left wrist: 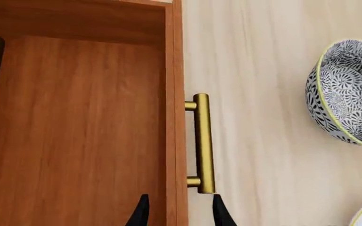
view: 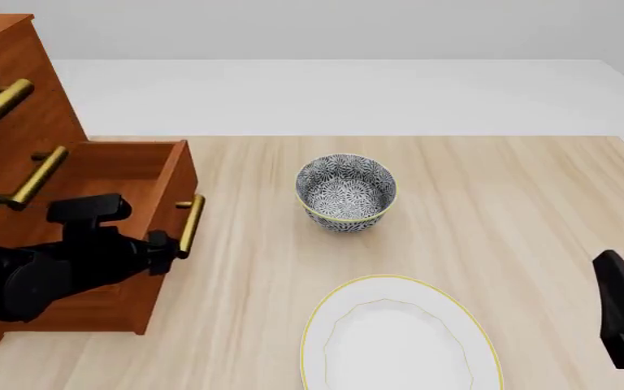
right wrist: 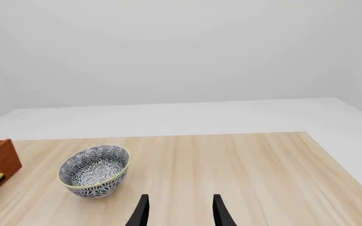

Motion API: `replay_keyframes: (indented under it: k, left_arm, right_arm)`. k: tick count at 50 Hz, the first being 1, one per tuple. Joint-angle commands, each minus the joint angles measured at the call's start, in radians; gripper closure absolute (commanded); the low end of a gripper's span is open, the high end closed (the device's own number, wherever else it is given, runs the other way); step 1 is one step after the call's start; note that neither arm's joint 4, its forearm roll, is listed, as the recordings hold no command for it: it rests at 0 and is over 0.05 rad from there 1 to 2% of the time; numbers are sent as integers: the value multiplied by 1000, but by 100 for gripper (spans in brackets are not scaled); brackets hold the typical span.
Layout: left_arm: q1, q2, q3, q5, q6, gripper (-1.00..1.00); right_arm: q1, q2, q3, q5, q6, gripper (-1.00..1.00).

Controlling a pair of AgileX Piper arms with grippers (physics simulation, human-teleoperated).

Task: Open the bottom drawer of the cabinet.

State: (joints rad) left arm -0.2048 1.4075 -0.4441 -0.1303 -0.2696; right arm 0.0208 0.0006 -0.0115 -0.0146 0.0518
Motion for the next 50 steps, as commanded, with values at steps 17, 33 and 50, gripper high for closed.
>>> replay_keyframes:
  k: [17, 33, 50]
  left_arm:
    - [-70, 90, 24, -10, -36, -100]
    - [-107, 95, 7, -6, -50, -100]
    - [-149, 71, -15, 25, -56, -100]
  right_arm:
    - [-5, 0, 4, -3, 2, -100]
    - [-7, 0, 2, -3, 3, -100]
    - [-5, 2, -17, 13, 3, -100]
